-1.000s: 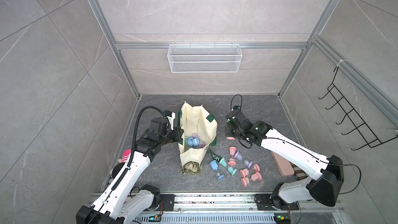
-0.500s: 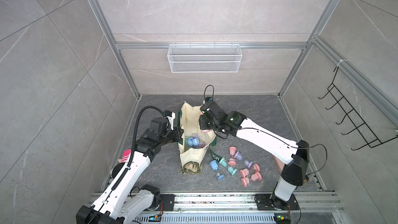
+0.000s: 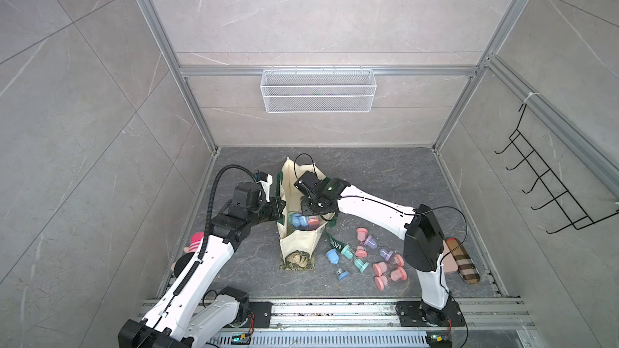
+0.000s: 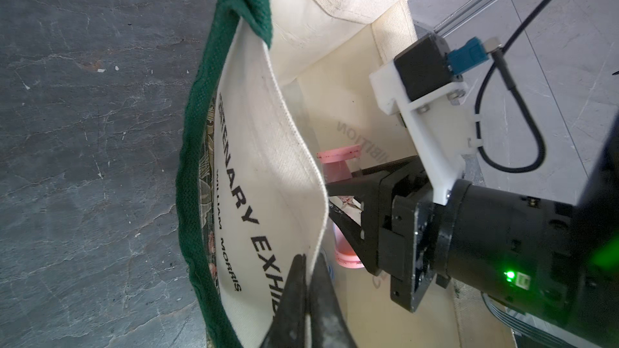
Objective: Put the hourglass into the canvas bag
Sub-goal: Place the hourglass in the canvas bag.
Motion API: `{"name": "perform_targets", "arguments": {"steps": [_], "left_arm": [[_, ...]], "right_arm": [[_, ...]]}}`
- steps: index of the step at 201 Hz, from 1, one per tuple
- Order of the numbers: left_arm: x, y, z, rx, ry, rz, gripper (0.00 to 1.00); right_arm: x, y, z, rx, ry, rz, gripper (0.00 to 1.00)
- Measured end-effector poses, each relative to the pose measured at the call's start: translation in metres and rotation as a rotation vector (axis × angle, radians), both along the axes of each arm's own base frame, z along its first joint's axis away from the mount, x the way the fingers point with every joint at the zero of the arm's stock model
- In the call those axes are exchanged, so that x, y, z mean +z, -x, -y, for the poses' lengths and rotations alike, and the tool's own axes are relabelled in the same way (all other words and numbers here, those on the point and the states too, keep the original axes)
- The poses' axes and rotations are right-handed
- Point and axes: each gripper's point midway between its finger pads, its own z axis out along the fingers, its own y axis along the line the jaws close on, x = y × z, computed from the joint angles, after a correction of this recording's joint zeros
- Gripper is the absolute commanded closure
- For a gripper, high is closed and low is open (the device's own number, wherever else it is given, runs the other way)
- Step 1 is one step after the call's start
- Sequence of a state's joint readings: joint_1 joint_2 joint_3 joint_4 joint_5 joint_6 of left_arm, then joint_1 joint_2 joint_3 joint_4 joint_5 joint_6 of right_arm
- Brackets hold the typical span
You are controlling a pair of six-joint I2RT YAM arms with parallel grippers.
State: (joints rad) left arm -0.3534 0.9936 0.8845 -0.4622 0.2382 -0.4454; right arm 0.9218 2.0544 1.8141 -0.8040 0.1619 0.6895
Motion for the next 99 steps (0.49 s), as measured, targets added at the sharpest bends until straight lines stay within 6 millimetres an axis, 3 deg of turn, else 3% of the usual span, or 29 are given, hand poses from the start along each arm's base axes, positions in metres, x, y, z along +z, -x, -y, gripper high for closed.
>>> {"name": "perform_targets", "arguments": {"steps": [99], "left_arm": [[0.0010, 0.0004, -0.0002, 0.000, 0.001, 0.003, 1.00]], "right_arm": [[-0.0020, 0.0024, 0.0015, -0.010, 0.002, -0.016, 0.50]]}}
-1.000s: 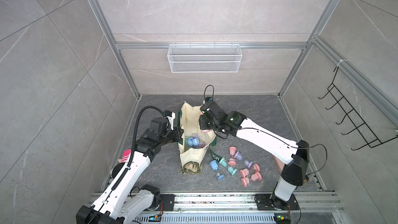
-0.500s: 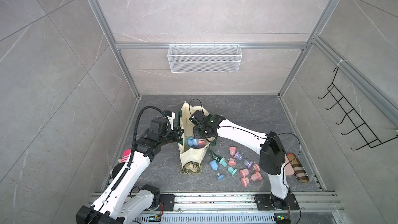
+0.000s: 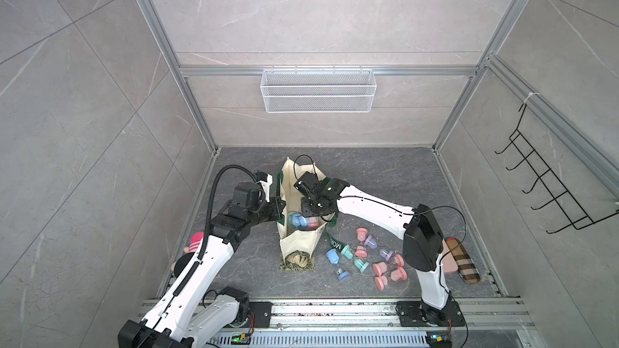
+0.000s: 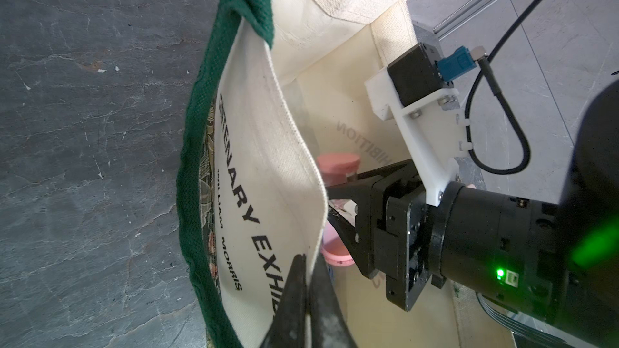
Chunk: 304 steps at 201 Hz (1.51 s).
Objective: Put the hourglass into the canvas bag
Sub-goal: Place the hourglass in the canvas bag, then pick up the hourglass from the center of the board.
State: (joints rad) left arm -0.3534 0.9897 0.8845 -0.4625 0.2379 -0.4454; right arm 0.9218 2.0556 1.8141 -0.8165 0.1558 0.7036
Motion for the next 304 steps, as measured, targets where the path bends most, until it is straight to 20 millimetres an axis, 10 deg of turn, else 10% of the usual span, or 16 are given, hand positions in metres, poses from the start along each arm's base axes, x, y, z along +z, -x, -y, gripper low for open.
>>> {"name": "perform_targets", "arguments": {"steps": [62, 111, 141, 176, 243, 304], "left_arm": [[0.000, 0.000, 0.000, 0.000, 0.000, 0.000, 1.00], [0.000, 0.000, 0.000, 0.000, 0.000, 0.000, 1.00], [0.000, 0.000, 0.000, 0.000, 0.000, 0.000, 1.00], [0.000, 0.000, 0.000, 0.000, 0.000, 0.000, 1.00], [0.000, 0.000, 0.000, 0.000, 0.000, 0.000, 1.00], [0.000, 0.000, 0.000, 0.000, 0.000, 0.000, 1.00]], "right_arm": [[0.010, 0.003, -0.002, 0.025, -0.011, 0.013, 0.45], [0.098, 0.024, -0.001, 0.097, -0.126, 0.182, 0.44], [0.158, 0.039, 0.036, 0.070, -0.187, 0.321, 0.44], [0.182, 0.052, 0.091, -0.005, -0.164, 0.415, 0.46], [0.121, 0.077, 0.155, -0.107, -0.004, 0.340, 0.51], [0.042, 0.122, 0.161, -0.027, 0.072, 0.148, 0.49]]}}
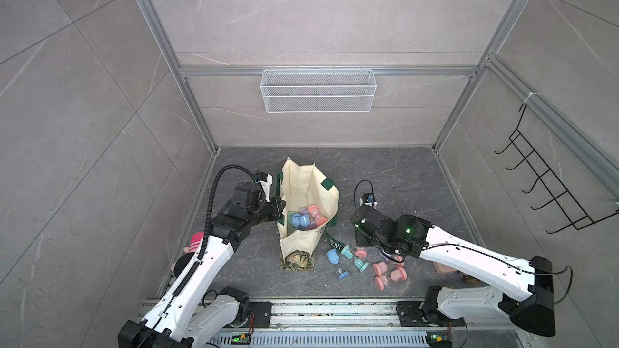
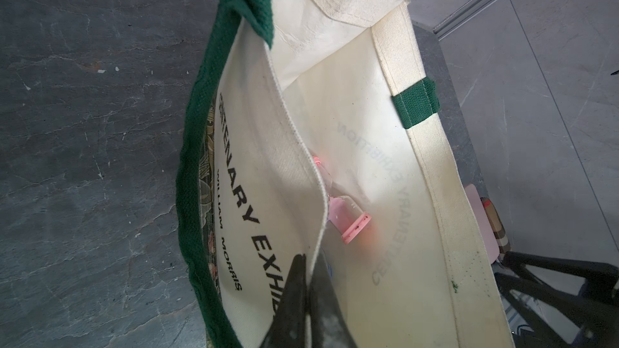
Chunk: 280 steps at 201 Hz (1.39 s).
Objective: Put the hourglass into the canvas bag
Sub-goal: Pick up the hourglass from the center of the board.
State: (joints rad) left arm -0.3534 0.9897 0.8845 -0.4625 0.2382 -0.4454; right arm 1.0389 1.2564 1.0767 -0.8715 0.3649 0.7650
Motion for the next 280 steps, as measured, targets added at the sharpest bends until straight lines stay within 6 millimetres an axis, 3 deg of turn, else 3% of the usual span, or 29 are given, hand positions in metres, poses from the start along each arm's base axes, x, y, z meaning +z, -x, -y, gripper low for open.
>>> {"name": "perform_targets", "arguments": {"steps": [61, 97, 196, 280], "left_arm": [[0.000, 0.000, 0.000, 0.000, 0.000, 0.000, 1.00], [0.000, 0.000, 0.000, 0.000, 0.000, -0.001, 1.00], [0.000, 0.000, 0.000, 0.001, 0.000, 0.000, 1.00], [0.000, 0.000, 0.001, -0.003, 0.003, -0.001, 1.00]], "right_arm": [[-0.062, 0.056, -0.050, 0.187, 0.063, -0.160, 0.46], [-0.093, 0.068, -0.070, 0.222, 0.077, -0.219, 0.44], [-0.153, 0.073, -0.049, 0.138, 0.227, -0.292, 0.46], [-0.153, 0.069, -0.053, 0.108, 0.232, -0.286, 0.52]]}}
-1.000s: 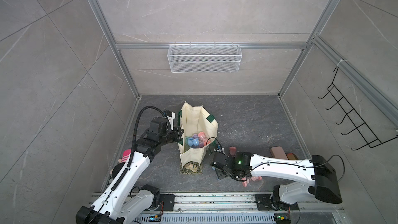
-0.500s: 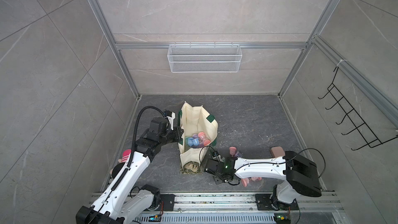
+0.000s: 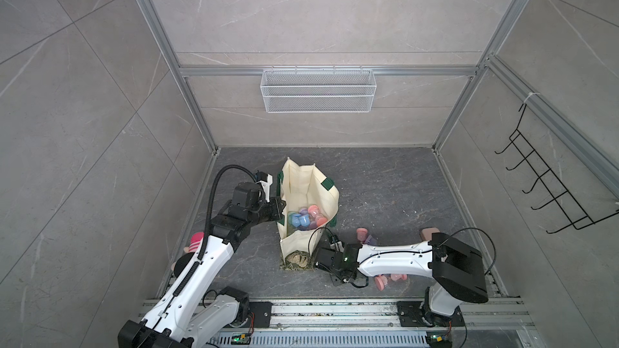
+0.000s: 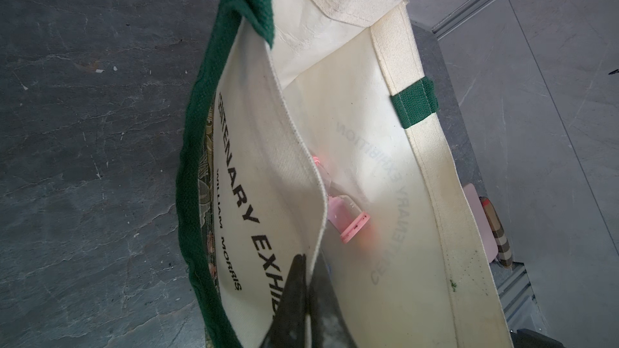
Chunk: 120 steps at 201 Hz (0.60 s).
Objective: Put the hourglass into the canvas bag
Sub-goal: Pick up the hourglass from the center of the board.
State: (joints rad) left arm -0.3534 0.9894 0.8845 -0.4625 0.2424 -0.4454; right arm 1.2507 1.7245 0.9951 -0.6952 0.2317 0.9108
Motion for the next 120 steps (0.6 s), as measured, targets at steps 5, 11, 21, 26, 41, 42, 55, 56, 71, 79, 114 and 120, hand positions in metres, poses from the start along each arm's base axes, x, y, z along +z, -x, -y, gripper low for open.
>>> {"name": "perform_targets", "arguments": {"steps": [5, 11, 21, 26, 41, 42, 55, 56, 71, 79, 114, 120], "left_arm": [[0.000, 0.000, 0.000, 0.000, 0.000, 0.000, 1.00], [0.000, 0.000, 0.000, 0.000, 0.000, 0.000, 1.00], [0.000, 0.000, 0.000, 0.000, 0.000, 0.000, 1.00], [0.000, 0.000, 0.000, 0.001, 0.000, 0.001, 1.00], [0.001, 0.000, 0.000, 0.001, 0.000, 0.002, 1.00], [0.001, 0.000, 0.000, 0.001, 0.000, 0.002, 1.00], [0.001, 0.000, 0.000, 0.001, 0.000, 0.003, 1.00], [0.001, 0.000, 0.000, 0.001, 0.001, 0.003, 1.00], [0.001, 0.000, 0.000, 0.001, 0.001, 0.003, 1.00], [0.001, 0.000, 0.000, 0.001, 0.001, 0.003, 1.00], [0.001, 0.000, 0.000, 0.000, 0.001, 0.003, 1.00], [0.001, 0.000, 0.000, 0.000, 0.001, 0.003, 1.00]], "right_arm": [[0.000, 0.000, 0.000, -0.004, 0.000, 0.001, 0.52], [0.000, 0.000, 0.000, -0.006, 0.000, 0.001, 0.54], [0.000, -0.001, 0.001, -0.012, 0.000, 0.000, 0.59], [0.000, -0.001, 0.001, -0.014, 0.000, 0.000, 0.60], [0.000, -0.002, 0.001, -0.019, -0.002, 0.002, 0.65], [0.000, -0.002, 0.001, -0.019, -0.001, 0.002, 0.65], [0.001, -0.003, 0.002, -0.020, 0.000, 0.008, 0.70], [0.001, -0.003, 0.002, -0.020, 0.001, 0.009, 0.70], [0.002, -0.004, 0.005, -0.023, 0.003, 0.017, 0.77], [0.003, -0.005, 0.008, -0.025, 0.004, 0.022, 0.79], [0.017, -0.007, 0.016, -0.025, -0.030, 0.064, 0.82], [0.022, -0.008, 0.016, -0.026, -0.042, 0.075, 0.81]]}}
